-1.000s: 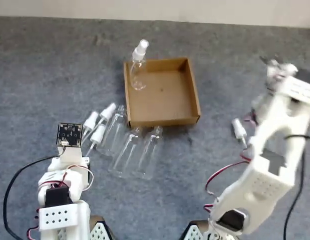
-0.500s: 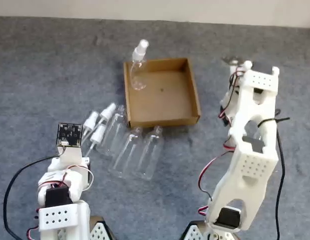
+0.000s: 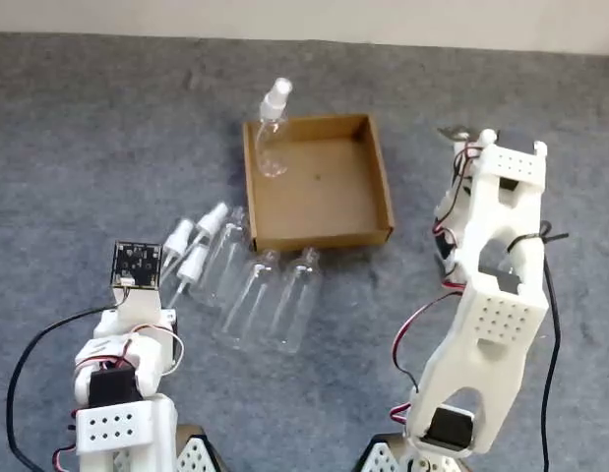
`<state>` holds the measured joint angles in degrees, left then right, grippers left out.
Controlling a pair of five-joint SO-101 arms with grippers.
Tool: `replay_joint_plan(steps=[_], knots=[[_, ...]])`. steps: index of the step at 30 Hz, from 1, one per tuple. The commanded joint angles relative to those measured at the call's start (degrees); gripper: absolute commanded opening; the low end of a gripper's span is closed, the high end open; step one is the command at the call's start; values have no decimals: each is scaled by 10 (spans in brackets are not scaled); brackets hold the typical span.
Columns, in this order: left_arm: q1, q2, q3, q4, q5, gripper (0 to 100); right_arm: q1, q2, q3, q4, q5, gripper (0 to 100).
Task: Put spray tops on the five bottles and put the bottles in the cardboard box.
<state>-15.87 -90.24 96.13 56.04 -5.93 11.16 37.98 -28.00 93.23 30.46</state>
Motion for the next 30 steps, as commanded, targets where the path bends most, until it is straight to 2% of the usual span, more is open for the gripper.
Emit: replay_joint_plan(steps=[1, 4, 7, 14, 19, 23, 26, 28, 30], knots=[[9, -2, 15, 3, -5, 5, 5, -15, -2, 31, -19, 52], [9, -2, 15, 3, -5, 5, 8, -15, -6, 54, -42, 7], [9, -2, 15, 3, -5, 5, 4, -44, -22, 72, -54, 3], [9, -2, 15, 3, -5, 5, -15, -225, 47, 74, -55, 3], [9, -2, 15, 3, -5, 5, -109, -385, 193, 61, -56, 3], [8, -2, 15, 3, -5, 5, -181, -484, 304, 8, -91, 12], [8, -2, 15, 3, -5, 5, -160, -499, 355, 0, -47, 79], [8, -3, 15, 3, -5, 5, -124, -488, 378, -17, -2, 156], [8, -3, 15, 3, -5, 5, -82, -472, 401, -63, 9, 215]])
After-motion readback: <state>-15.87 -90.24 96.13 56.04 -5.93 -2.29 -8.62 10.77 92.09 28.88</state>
